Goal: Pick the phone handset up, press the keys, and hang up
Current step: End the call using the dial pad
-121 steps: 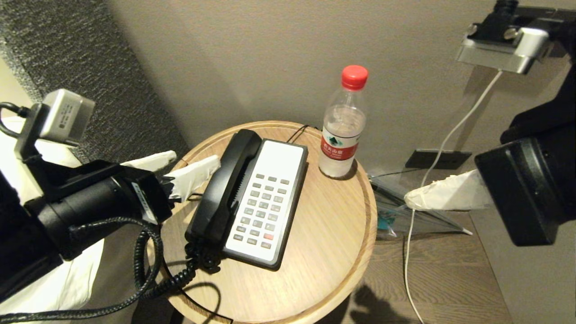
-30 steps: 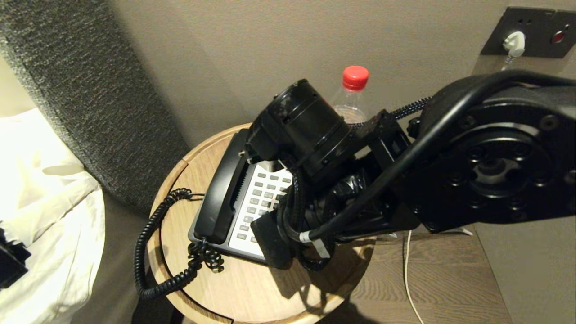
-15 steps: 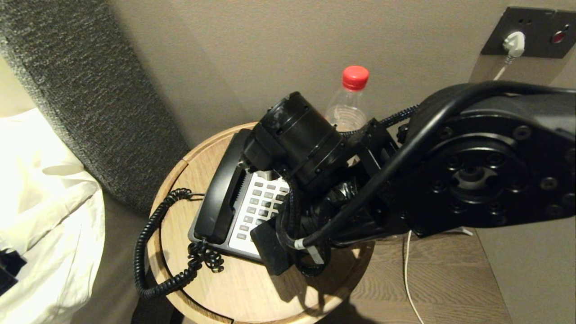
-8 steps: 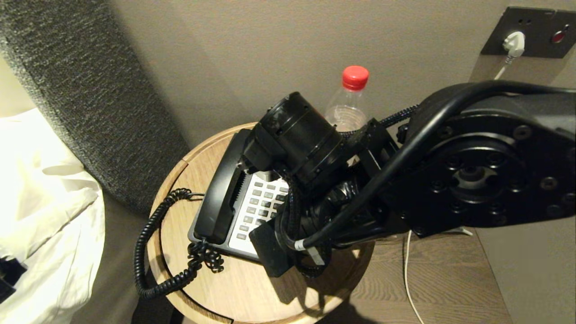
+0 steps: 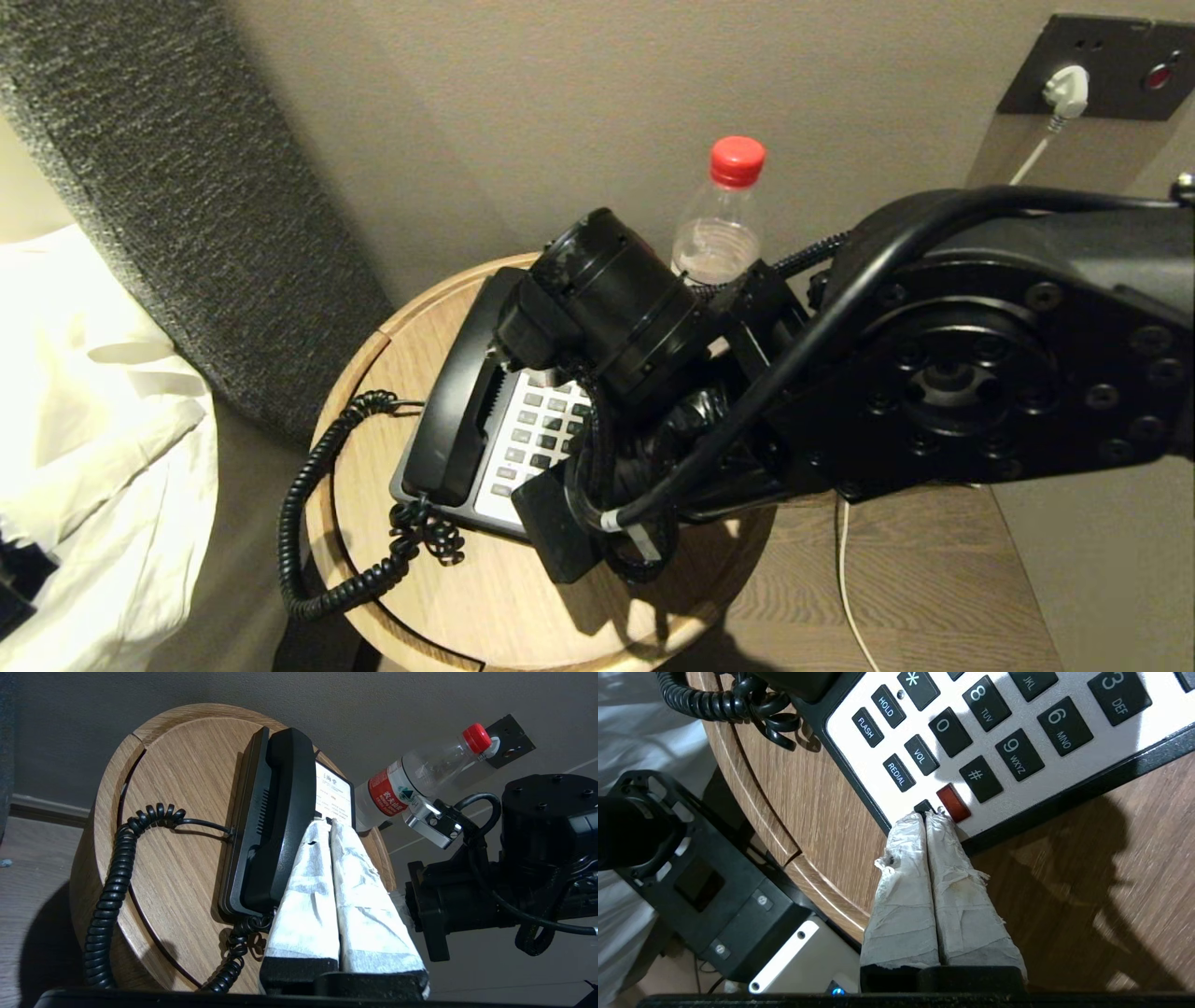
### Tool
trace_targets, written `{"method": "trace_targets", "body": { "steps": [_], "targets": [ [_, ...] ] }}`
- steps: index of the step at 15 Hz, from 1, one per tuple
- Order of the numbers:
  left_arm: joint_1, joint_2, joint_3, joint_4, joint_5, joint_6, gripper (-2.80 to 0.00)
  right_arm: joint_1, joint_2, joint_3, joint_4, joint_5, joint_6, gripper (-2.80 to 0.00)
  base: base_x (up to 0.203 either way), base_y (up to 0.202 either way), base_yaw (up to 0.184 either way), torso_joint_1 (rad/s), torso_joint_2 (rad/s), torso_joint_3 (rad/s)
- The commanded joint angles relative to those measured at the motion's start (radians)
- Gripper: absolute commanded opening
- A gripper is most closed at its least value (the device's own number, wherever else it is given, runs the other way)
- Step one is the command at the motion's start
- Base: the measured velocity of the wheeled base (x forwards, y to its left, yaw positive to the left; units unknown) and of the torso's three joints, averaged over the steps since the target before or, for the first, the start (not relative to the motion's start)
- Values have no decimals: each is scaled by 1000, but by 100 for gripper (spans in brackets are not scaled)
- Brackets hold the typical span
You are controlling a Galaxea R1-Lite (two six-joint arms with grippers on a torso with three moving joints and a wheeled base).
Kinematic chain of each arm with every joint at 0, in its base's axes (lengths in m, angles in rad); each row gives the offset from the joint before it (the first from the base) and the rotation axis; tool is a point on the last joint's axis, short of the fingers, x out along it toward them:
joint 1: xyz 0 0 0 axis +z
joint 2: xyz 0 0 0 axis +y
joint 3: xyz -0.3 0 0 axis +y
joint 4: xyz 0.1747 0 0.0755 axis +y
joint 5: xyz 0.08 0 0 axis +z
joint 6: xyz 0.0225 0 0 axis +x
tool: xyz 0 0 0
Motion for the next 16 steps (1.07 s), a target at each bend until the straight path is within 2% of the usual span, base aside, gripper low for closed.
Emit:
{"method": "trace_targets", "body": {
  "steps": [1,9,16],
  "targets": [
    [0,1,1,-4,0,-4,-280,0,3,7,6,-2,1,-280,0,0,0,0,0,0],
    [0,-21,4,-2,-5,-4,-280,9,-51,-16,38,0,7,-280,0,0,0,0,0,0],
    [0,-42,41,1,-10,-7,-280,10,-82,-143,83,-28,27,-280,0,0,0,0,0,0]
  ]
}}
